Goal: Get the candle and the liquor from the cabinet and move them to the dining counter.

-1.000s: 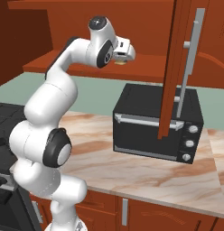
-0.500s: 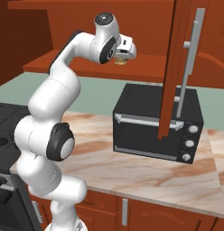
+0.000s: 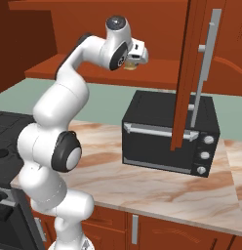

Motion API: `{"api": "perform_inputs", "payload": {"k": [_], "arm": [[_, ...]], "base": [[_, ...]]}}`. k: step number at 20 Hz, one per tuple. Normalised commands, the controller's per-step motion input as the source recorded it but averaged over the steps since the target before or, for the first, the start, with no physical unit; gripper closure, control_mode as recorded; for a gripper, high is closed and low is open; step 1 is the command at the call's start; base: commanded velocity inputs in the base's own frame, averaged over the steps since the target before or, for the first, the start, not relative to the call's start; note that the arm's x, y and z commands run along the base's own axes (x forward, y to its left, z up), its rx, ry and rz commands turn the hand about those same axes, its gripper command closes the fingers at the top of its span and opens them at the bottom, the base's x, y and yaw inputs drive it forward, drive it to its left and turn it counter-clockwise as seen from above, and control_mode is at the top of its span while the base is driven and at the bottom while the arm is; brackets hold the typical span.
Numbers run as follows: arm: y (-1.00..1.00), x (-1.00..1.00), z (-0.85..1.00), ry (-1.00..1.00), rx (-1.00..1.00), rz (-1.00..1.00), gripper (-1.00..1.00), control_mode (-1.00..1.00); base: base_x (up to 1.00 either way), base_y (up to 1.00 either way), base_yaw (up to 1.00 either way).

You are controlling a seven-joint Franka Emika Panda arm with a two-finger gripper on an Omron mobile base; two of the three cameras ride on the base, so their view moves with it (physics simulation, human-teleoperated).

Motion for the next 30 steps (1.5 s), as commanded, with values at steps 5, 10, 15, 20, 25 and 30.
{"api": "perform_inputs", "payload": {"k": [5,10,15,20,25,30], "arm": [[0.00,0.15,-0.03,-0.11,0.00,0.03,-1.00,-1.00],[0.00,0.19,0.00,-0.07,0.00,0.02,-1.00,-1.00],[0.00,0.14,-0.03,-0.02,0.00,0.01,-1.00,-1.00],[-0.02,0.18,-0.03,0.00,0.00,0.00,-1.00,-1.00],[-0.06,0.08,-0.01,0.00,0.00,0.00,-1.00,-1.00],[-0.08,0.06,-0.04,0.00,0.00,0.00,-1.00,-1.00]], "base": [[0.00,0.00,0.00],[0.00,0.00,0.00],[0.00,0.00,0.00],[0.00,0.00,0.00],[0.00,0.00,0.00],[0.00,0.00,0.00]]}}
